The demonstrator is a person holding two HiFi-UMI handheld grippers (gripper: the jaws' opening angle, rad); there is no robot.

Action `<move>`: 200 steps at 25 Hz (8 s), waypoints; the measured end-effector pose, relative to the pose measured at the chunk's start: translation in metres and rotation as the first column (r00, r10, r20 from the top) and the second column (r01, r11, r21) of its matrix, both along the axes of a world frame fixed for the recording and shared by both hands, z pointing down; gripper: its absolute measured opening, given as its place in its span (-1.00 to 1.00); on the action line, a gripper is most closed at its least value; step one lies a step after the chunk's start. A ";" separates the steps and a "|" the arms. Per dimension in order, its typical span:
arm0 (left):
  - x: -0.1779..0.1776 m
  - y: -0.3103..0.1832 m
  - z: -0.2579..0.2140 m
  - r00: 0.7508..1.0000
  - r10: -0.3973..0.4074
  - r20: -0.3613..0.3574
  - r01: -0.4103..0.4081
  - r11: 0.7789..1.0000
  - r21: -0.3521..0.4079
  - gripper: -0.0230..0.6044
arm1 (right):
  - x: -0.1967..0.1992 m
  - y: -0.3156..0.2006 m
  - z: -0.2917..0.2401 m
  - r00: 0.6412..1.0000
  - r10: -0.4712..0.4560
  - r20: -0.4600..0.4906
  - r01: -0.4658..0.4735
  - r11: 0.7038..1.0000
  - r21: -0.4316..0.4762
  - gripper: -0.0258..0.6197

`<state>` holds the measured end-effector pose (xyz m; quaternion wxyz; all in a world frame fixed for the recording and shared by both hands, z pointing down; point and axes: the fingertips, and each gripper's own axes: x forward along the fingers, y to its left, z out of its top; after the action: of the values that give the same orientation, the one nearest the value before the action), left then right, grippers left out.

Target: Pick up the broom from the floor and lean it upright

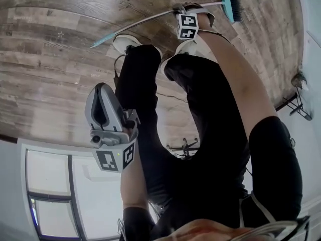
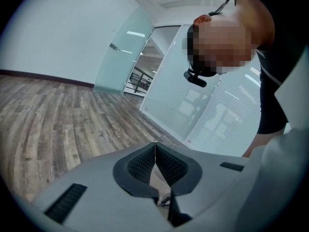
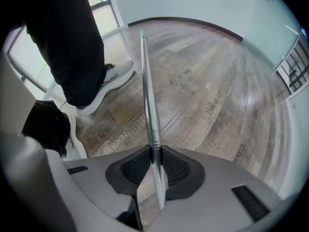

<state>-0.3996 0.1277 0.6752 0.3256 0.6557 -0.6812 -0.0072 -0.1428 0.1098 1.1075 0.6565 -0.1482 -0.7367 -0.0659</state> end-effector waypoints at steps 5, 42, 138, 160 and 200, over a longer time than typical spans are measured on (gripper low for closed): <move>0.044 0.020 0.008 0.999 0.035 -0.005 -0.035 0.996 -0.080 -0.86 | -0.007 0.001 -0.082 0.996 -0.004 0.087 0.000 0.999 0.049 -0.67; 0.306 -0.072 -0.468 0.455 0.890 -0.016 -0.851 0.440 0.287 -0.86 | 0.169 -0.088 -0.734 0.385 0.735 0.558 -0.913 0.392 0.113 -0.67; 1.071 -0.374 -0.411 -0.197 0.929 0.314 -0.830 -0.329 0.450 -0.86 | 0.968 -0.302 -0.521 -0.569 0.585 0.577 -0.790 -0.584 -0.187 -0.67; 1.087 -0.416 -0.260 -0.155 0.986 0.059 -0.894 -0.166 0.416 -0.86 | 1.110 -0.372 -0.309 -0.688 0.538 0.487 -0.692 -0.688 -0.218 -0.67; 1.073 -0.422 -0.333 -0.098 0.991 0.096 -0.873 -0.132 0.469 -0.86 | 1.175 -0.400 -0.414 -0.593 0.708 0.384 -0.764 -0.646 0.011 -0.44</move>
<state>0.6734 -0.2940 0.3417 0.1857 0.9786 0.0886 -0.0004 1.0324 -0.2906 0.6938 0.2998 0.7169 -0.4756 0.4123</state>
